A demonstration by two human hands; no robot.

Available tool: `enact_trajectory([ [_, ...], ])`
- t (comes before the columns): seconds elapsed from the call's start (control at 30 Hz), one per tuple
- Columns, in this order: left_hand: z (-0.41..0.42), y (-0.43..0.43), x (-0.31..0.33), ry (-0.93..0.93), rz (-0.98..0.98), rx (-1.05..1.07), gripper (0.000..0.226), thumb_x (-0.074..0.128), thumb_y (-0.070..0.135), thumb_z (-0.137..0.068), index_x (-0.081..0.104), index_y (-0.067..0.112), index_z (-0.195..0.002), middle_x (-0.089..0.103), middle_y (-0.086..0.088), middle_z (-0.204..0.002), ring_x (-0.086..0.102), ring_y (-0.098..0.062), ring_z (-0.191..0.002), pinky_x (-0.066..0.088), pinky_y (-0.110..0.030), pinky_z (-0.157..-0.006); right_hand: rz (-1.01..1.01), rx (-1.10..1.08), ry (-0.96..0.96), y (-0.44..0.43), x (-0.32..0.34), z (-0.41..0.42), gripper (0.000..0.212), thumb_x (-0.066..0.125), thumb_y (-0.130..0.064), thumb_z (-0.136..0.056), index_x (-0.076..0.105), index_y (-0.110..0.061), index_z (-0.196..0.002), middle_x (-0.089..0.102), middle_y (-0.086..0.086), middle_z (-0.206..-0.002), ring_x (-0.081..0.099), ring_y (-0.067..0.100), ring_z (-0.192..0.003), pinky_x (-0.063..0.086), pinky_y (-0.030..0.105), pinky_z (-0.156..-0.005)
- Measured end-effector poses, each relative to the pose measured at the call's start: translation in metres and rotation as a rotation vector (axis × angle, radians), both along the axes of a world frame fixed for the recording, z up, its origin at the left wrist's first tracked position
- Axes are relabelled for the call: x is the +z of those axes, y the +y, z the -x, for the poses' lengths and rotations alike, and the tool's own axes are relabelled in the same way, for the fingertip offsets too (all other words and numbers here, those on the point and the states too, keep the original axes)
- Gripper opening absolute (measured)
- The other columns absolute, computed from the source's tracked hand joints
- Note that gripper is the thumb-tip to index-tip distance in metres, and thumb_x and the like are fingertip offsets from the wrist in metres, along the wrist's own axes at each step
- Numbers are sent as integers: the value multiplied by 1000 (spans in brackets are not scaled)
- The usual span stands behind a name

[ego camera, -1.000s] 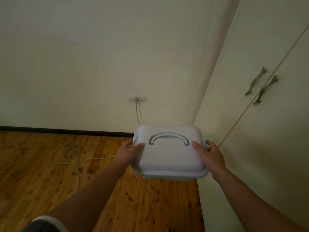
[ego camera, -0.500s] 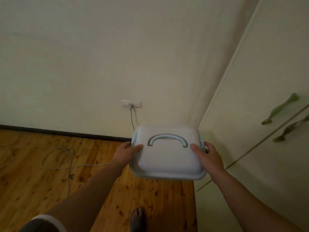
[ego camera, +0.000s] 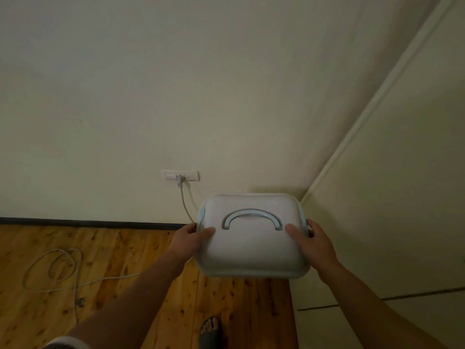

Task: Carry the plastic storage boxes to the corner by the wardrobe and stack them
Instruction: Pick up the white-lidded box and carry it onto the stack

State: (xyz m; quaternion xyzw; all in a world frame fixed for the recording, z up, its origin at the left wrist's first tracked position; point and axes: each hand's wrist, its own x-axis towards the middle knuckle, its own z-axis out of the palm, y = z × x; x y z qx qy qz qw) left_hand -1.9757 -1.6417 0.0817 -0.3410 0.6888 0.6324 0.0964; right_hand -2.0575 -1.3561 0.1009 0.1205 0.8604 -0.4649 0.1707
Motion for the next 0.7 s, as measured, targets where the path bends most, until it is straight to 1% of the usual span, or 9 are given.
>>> enact_trajectory([
  [0.1, 22, -8, -11, -22, -13, -18, 68, 72, 39, -81, 48, 12, -138, 56, -8, -132, 53, -21, -106, 46, -37, -87, -3, 5, -17, -7, -14, 17, 78, 67, -52, -82, 38, -20, -146, 49, 10, -142, 51, 31, -122, 45, 45, -98],
  [0.2, 39, -13, -25, -58, -19, -13, 71, 75, 38, -79, 48, 12, -140, 56, -9, -134, 54, -27, -115, 48, -44, -97, -15, -6, -69, -9, -29, 34, 82, 67, -54, -81, 34, -21, -148, 46, 9, -145, 49, 31, -125, 44, 42, -98],
  [0.37, 61, -8, -46, -98, -17, -21, 65, 76, 38, -78, 53, 13, -133, 59, -7, -127, 56, -27, -114, 49, -49, -98, -23, -6, -100, -5, -52, 63, 81, 68, -54, -79, 37, -23, -147, 49, 8, -143, 51, 29, -123, 45, 42, -98],
  [0.43, 70, -5, -57, -104, -18, -27, 62, 76, 38, -78, 55, 14, -132, 61, -7, -124, 58, -26, -111, 51, -47, -95, -16, 2, -115, -3, -64, 76, 80, 69, -54, -79, 37, -24, -146, 49, 7, -142, 52, 29, -123, 45, 45, -99],
  [0.5, 82, -1, -69, -99, -11, -12, 59, 75, 36, -79, 56, 16, -131, 62, -6, -123, 60, -23, -106, 54, -36, -83, -2, 15, -136, 0, -78, 89, 80, 68, -54, -79, 37, -26, -147, 50, 7, -142, 52, 29, -122, 45, 46, -99],
  [0.53, 90, 1, -77, -98, -1, -2, 57, 75, 34, -80, 57, 16, -131, 63, -6, -122, 60, -21, -103, 53, -32, -77, 2, 16, -144, 1, -88, 96, 80, 68, -55, -79, 37, -27, -146, 50, 6, -142, 52, 29, -122, 46, 46, -99],
  [0.57, 96, 1, -82, -96, 9, 4, 54, 75, 32, -81, 58, 16, -131, 63, -6, -121, 60, -21, -102, 51, -30, -74, 5, 13, -153, 2, -95, 101, 79, 68, -55, -79, 37, -28, -146, 50, 5, -142, 52, 29, -122, 46, 46, -98],
  [0.7, 122, 8, -120, -110, 25, -5, 47, 73, 25, -84, 59, 14, -128, 66, -7, -117, 62, -21, -101, 50, -29, -74, 22, 0, -191, 6, -141, 121, 81, 69, -56, -77, 36, -30, -146, 50, 3, -143, 53, 27, -122, 46, 44, -97],
])
